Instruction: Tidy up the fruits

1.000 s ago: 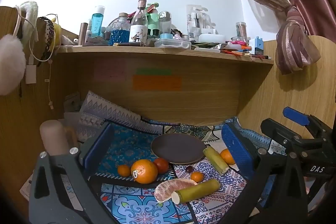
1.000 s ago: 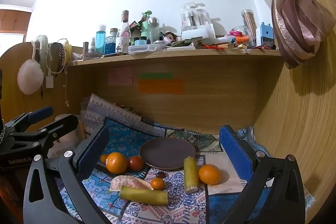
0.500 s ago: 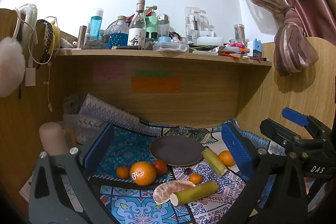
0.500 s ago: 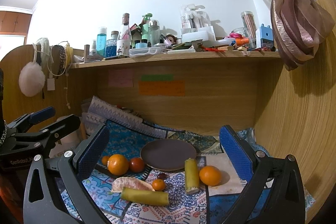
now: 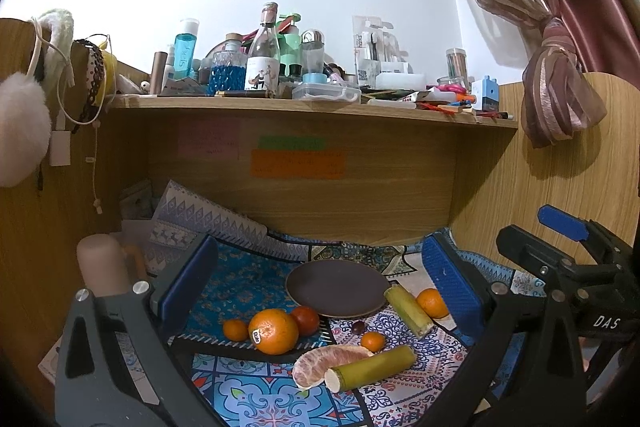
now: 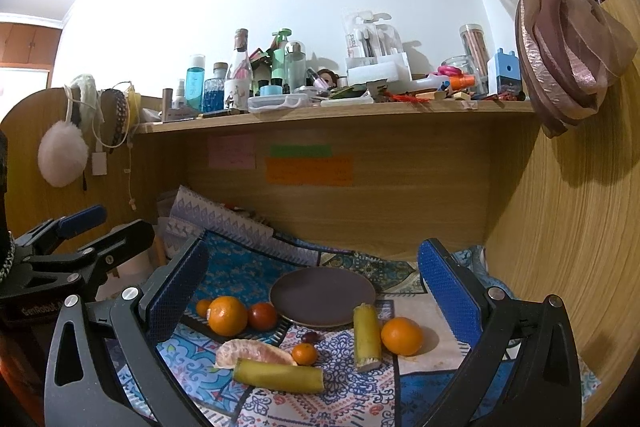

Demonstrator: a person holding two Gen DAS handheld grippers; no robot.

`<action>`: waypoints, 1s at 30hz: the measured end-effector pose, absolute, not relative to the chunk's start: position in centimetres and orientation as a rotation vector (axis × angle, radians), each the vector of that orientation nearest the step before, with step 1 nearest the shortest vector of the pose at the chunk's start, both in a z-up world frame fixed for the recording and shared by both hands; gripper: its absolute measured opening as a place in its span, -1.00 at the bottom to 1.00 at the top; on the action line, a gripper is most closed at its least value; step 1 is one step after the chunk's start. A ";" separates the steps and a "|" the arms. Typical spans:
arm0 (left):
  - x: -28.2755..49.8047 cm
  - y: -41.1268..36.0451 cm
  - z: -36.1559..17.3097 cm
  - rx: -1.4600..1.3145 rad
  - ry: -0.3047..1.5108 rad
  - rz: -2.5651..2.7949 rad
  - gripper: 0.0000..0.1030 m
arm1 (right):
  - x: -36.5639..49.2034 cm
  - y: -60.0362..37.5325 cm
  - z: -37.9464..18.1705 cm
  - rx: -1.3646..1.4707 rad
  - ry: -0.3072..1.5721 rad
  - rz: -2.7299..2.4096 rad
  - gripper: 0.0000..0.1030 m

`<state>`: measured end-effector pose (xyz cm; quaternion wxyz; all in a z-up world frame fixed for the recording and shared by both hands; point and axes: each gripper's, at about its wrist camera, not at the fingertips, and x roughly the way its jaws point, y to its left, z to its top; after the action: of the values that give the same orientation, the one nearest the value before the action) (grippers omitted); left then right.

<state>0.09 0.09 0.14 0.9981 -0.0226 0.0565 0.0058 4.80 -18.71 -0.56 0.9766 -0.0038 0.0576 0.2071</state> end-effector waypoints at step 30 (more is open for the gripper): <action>-0.1 0.3 0.4 -0.045 0.111 0.014 1.00 | 4.7 -18.5 -0.4 -0.007 0.115 0.423 1.00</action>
<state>-0.14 0.31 0.40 0.9982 -0.0224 0.0554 0.0070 4.71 -18.48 -0.39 0.9761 -0.0037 0.0569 0.2097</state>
